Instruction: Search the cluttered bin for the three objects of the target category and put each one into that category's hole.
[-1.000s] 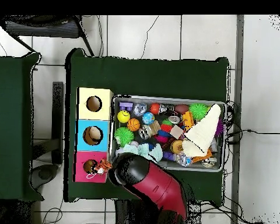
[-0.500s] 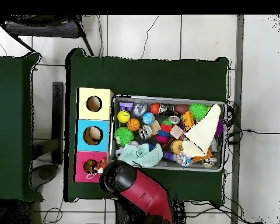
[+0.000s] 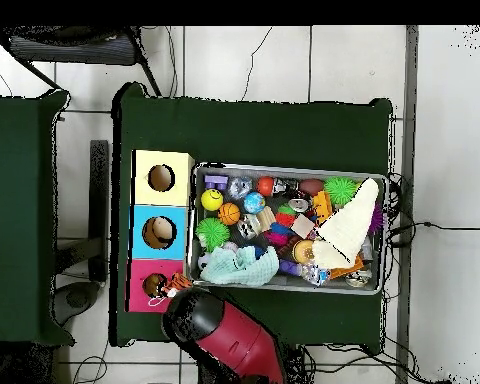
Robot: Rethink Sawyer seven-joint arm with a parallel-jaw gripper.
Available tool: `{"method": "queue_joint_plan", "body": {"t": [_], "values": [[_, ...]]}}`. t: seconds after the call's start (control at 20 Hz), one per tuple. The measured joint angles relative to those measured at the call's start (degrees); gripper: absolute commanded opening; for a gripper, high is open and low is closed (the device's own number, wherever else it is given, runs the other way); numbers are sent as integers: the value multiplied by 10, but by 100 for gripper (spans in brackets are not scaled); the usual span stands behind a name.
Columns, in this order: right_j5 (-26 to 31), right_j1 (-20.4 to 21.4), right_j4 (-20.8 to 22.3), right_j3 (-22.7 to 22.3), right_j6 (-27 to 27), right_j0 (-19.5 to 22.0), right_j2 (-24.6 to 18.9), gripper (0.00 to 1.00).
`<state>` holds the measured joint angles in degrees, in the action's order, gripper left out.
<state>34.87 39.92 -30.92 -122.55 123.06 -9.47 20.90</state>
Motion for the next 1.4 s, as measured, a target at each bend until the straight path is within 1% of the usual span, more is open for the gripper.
{"method": "queue_joint_plan", "body": {"t": [0.5,0.95,1.4], "values": [[0,0,0,-4,0,1,0,100],[0,11,0,-4,0,-3,4,100],[0,38,0,-5,0,-25,7,100]]}}
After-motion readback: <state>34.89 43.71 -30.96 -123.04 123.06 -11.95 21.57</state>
